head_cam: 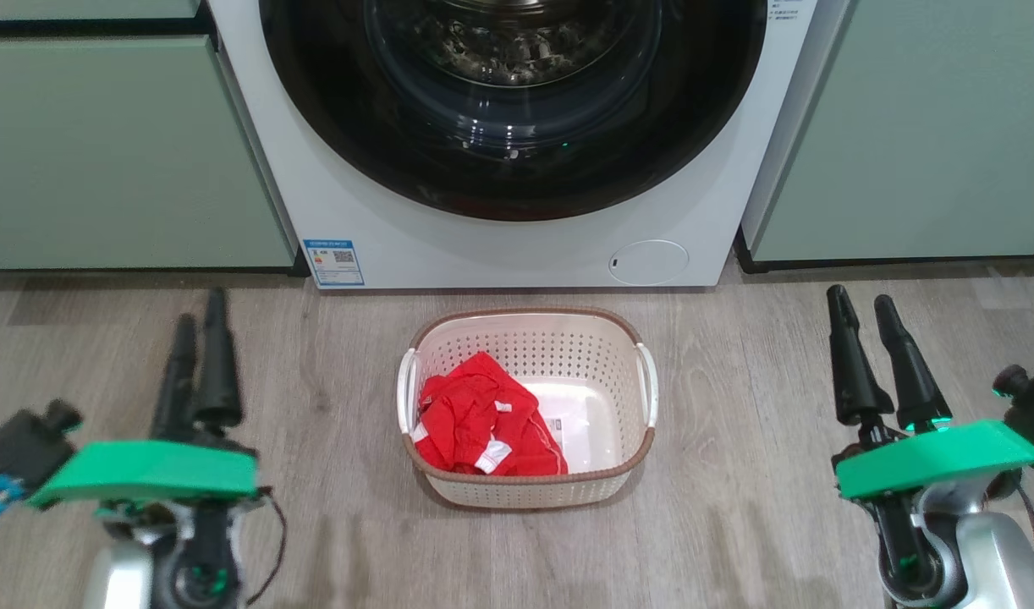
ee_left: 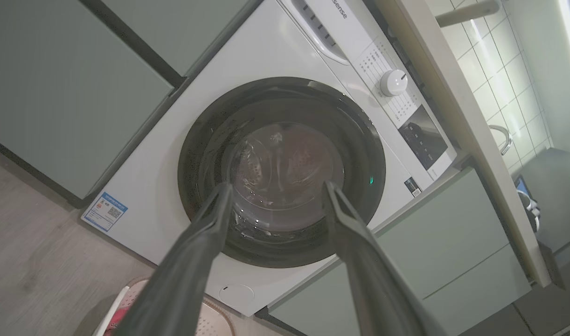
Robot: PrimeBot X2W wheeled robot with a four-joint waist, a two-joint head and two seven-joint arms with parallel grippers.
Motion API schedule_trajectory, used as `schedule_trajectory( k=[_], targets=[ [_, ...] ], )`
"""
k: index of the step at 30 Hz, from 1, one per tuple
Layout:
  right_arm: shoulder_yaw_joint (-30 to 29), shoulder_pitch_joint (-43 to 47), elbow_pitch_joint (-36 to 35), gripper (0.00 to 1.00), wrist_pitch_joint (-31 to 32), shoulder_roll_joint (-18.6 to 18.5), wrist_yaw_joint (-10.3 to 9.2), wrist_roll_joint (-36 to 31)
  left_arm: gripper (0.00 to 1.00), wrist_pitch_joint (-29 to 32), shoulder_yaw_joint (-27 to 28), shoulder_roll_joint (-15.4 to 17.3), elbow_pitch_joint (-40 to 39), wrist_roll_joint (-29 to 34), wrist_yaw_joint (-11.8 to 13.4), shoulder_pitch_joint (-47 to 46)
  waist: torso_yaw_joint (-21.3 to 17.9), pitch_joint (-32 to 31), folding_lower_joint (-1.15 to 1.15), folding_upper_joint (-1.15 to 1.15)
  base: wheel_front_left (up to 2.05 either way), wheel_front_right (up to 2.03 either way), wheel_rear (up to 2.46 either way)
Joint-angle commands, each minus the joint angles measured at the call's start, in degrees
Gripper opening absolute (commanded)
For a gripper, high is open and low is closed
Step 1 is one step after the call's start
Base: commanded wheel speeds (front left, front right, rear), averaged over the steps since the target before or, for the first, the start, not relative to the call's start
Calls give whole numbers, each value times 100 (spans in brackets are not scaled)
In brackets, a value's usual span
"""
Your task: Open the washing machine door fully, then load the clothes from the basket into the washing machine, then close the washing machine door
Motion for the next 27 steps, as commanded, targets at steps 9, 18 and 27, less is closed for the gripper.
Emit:
schedule_trajectory(
  k=[9, 18, 27],
  targets=[
    [142, -285, -335, 100, -217, -73, 0, -752, 100, -207, -551, 69, -427, 1217, 208, -267, -28, -3, 0, 0, 0, 0, 0],
    [152, -165, -18, 100, -387, 16, 0, -1323, 100, -375, -1051, 78, -432, 2201, 531, -233, -46, -49, 0, 0, 0, 0, 0],
    [179, -108, 377, 100, -539, 21, 0, -1692, 100, -526, -1490, 101, -257, 3017, 674, -174, -81, -111, 0, 0, 0, 0, 0]
  ],
)
